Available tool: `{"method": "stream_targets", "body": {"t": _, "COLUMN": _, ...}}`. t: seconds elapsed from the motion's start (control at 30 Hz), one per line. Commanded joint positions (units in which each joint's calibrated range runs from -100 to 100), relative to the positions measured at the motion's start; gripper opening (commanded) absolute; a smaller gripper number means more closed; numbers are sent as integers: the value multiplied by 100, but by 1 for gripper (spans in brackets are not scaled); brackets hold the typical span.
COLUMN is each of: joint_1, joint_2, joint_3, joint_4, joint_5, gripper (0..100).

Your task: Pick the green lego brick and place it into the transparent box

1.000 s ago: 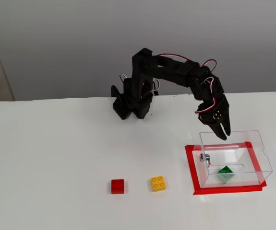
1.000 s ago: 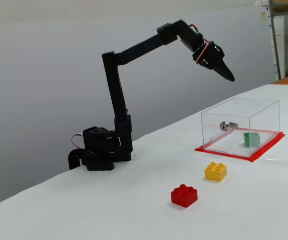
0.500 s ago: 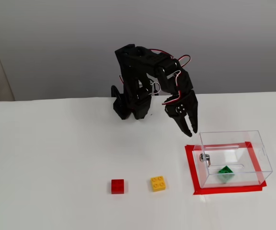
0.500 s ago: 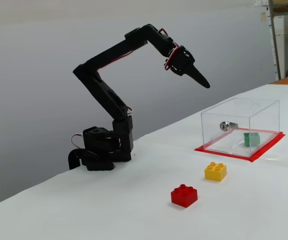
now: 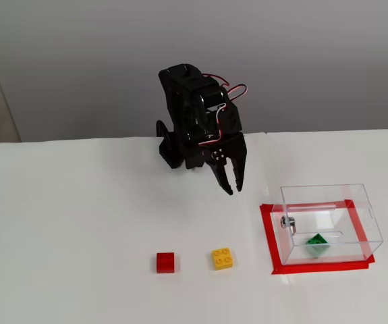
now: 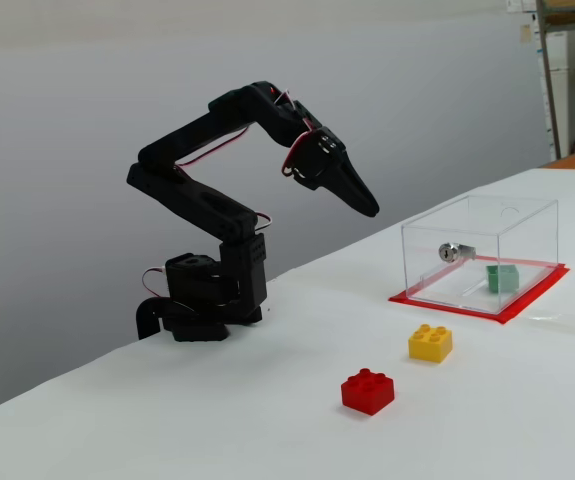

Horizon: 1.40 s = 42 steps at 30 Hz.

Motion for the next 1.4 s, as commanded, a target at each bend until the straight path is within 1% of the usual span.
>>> {"method": "stream_targets", "body": {"t": 0.0, "joint_1": 441, "joint_2": -444, "joint_3": 366, "joint_4": -59, "joint_5": -15, "gripper": 7}}
{"method": "stream_targets", "body": {"t": 0.37, "joint_1": 2009, "joint_2": -2234, "joint_3": 1958, "joint_4": -59, "joint_5": -15, "gripper": 7}}
{"method": "stream_targets", "body": {"t": 0.7, "joint_1": 2793, "joint_2": -3388, "joint_3": 3034, "joint_4": -59, "joint_5": -15, "gripper": 7}}
{"method": "stream_targets", "body": {"t": 1.0, "joint_1": 2881, "joint_2": -4228, "joint_3": 4354, "joint_4": -138, "joint_5": -15, "gripper": 7}}
{"method": "stream_targets", "body": {"t": 1.23, "joint_1": 2926, "joint_2": -4203, "joint_3": 5376, "joint_4": -1339, "joint_5": -10, "gripper": 7}}
{"method": "stream_targets", "body": {"t": 1.37, "joint_1": 2867, "joint_2": -4203, "joint_3": 5647, "joint_4": -1600, "joint_5": -10, "gripper": 7}}
